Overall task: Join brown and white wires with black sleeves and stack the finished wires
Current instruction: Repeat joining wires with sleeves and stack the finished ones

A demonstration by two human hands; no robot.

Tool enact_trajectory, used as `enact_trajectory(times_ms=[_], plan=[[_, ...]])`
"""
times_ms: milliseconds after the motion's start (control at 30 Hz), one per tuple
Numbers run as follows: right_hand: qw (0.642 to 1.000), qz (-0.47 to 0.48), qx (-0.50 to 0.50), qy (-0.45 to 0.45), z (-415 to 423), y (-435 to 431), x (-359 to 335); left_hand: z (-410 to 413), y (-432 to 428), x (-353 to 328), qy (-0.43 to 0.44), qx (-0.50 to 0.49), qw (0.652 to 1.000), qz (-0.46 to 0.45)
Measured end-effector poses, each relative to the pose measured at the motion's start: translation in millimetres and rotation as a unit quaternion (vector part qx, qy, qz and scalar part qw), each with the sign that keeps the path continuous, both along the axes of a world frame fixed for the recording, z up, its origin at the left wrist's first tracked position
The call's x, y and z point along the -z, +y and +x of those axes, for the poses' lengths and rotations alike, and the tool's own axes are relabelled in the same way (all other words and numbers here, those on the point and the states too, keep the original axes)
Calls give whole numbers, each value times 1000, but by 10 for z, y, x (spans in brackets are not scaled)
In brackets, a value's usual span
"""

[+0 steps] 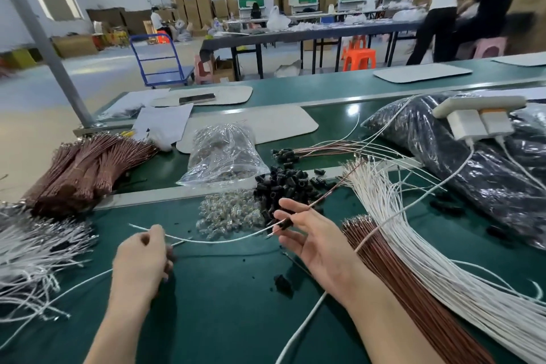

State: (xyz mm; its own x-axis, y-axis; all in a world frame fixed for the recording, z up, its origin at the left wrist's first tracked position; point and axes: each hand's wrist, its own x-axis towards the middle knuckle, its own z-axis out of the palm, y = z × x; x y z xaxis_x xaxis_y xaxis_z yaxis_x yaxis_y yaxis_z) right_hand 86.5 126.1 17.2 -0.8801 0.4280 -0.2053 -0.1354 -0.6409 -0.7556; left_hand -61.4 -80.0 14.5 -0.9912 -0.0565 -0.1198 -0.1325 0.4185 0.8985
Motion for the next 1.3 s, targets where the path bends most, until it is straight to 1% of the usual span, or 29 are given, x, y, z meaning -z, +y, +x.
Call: enact_trajectory(times_ms=[33,67,100,167,200,233,267,300,367,400,433,567,667,733,800,867,1000,1167,1300], plan=[[1000,4,4,-5,-6,0,11,48,-20,5,39,1,992,-116],[1000,12,8,-10,-9,3,18,98,-24,5,77,-10,980,-182],[1000,25,8,-14,-11,6,19,161,-11,-12,116,-30,971,-209],[999,50,-1,-17,-17,-8,16,280,66,-48,201,-56,960,-188],[998,61,-6,-16,-23,-22,18,356,130,-66,253,-42,951,-173],[997,70,-12,-13,-33,-40,19,420,200,-65,303,-2,939,-166],[997,79,-17,-9,-41,-57,21,496,281,-44,336,60,925,-165],[996,86,-22,-3,-47,-74,23,568,357,-11,350,133,911,-172],[995,96,-30,6,-49,-94,26,649,470,76,363,254,876,-192],[994,101,-32,10,-43,-91,25,664,501,119,366,286,865,-188],[994,105,-34,14,-38,-83,24,669,516,146,358,307,865,-173],[993,108,-45,34,-13,-60,24,647,475,199,264,368,888,-72],[994,99,-22,45,-1,-19,11,627,468,214,282,362,887,-44],[996,56,34,58,13,63,5,585,438,236,287,349,891,-42],[993,23,94,67,47,173,-3,531,391,248,274,344,898,-21],[989,3,127,70,87,260,-11,504,357,232,272,342,899,0],[986,-47,138,81,120,318,-29,495,316,178,288,347,892,27],[979,-109,134,109,140,339,-44,512,296,145,293,370,881,29],[976,-127,126,124,144,343,-45,529,291,126,291,388,874,32]])
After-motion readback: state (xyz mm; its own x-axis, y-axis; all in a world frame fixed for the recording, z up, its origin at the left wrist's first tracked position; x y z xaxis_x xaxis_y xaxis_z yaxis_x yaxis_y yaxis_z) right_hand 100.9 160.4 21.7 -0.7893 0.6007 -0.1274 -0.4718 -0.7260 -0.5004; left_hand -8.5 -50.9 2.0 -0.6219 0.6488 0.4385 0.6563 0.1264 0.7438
